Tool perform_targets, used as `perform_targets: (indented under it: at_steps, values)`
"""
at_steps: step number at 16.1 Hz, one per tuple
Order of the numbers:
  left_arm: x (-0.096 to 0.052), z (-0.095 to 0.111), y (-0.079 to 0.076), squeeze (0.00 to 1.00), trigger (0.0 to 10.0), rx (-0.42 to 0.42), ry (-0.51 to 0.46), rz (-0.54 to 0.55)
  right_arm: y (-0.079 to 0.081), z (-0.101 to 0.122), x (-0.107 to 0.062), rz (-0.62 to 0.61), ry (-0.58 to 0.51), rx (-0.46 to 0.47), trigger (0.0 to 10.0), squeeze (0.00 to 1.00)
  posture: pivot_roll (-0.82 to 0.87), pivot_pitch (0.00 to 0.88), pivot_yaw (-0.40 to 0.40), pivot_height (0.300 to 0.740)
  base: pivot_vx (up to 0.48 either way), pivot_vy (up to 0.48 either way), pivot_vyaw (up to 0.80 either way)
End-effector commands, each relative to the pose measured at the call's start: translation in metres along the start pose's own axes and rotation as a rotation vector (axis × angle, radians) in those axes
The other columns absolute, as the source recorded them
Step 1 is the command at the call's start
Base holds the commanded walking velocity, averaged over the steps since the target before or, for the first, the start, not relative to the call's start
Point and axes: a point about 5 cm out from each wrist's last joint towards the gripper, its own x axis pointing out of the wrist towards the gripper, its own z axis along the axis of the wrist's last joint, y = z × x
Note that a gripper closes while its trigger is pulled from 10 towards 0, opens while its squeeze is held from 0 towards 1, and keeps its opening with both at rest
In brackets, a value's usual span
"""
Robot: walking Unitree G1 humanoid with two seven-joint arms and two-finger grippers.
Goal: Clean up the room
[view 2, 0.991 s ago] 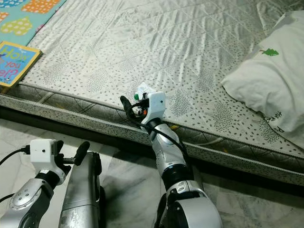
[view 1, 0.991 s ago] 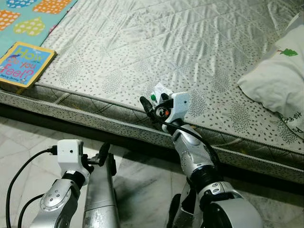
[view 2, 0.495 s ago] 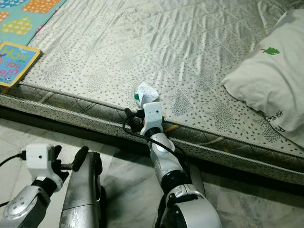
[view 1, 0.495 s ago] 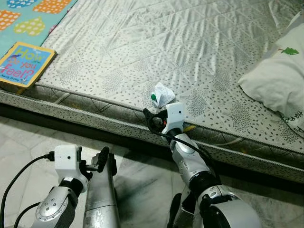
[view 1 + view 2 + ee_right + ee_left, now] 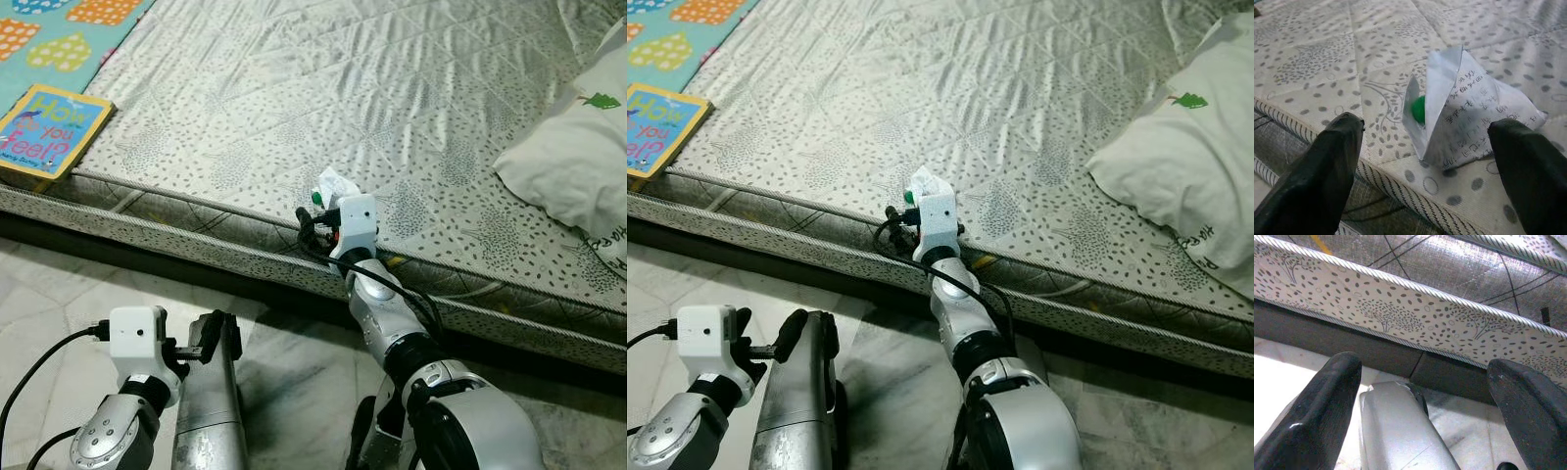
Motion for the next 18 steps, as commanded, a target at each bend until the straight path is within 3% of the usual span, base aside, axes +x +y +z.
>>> perform_targets:
  at_steps: [1, 2, 3, 4, 18]
  values:
    - [-0.0049, -0.0033, 0.0004, 0.0, 10.0, -0.01, 0.021, 0.01, 0.0268, 0.0043, 0.0037, 0.041, -0.013, 0.042, 10.0, 0.0, 0.36, 0.372, -0.027, 0.531, 0.0, 0.0, 0.0]
    - [-0.0054, -0.0032, 0.0003, 0.0, 10.0, -0.011, 0.023, 0.01, 0.0283, 0.0043, 0.0037, 0.04, -0.015, 0.046, 9.9, 0.0, 0.36, 0.375, -0.026, 0.531, 0.0, 0.0, 0.0]
    - [-0.0053, -0.0034, -0.0001, 0.0, 10.0, -0.011, 0.024, 0.009, 0.03, 0.0037, 0.0033, 0.037, -0.014, 0.047, 3.2, 0.0, 0.35, 0.377, -0.025, 0.531, 0.0, 0.0, 0.0]
    - [-0.0053, -0.0036, -0.0009, 0.0, 10.0, -0.014, 0.027, 0.007, 0.032, 0.0034, 0.0031, 0.034, -0.014, 0.055, 0.0, 0.0, 0.35, 0.379, -0.023, 0.531, 0.0, 0.0, 0.0]
    - [0.0014, -0.0042, -0.0001, 0.0, 10.0, -0.02, 0.028, 0.003, 0.0306, 0.0091, 0.0074, 0.02, -0.015, 0.112, 0.0, 0.0, 0.34, 0.347, -0.025, 0.531, 0.0, 0.0, 0.0]
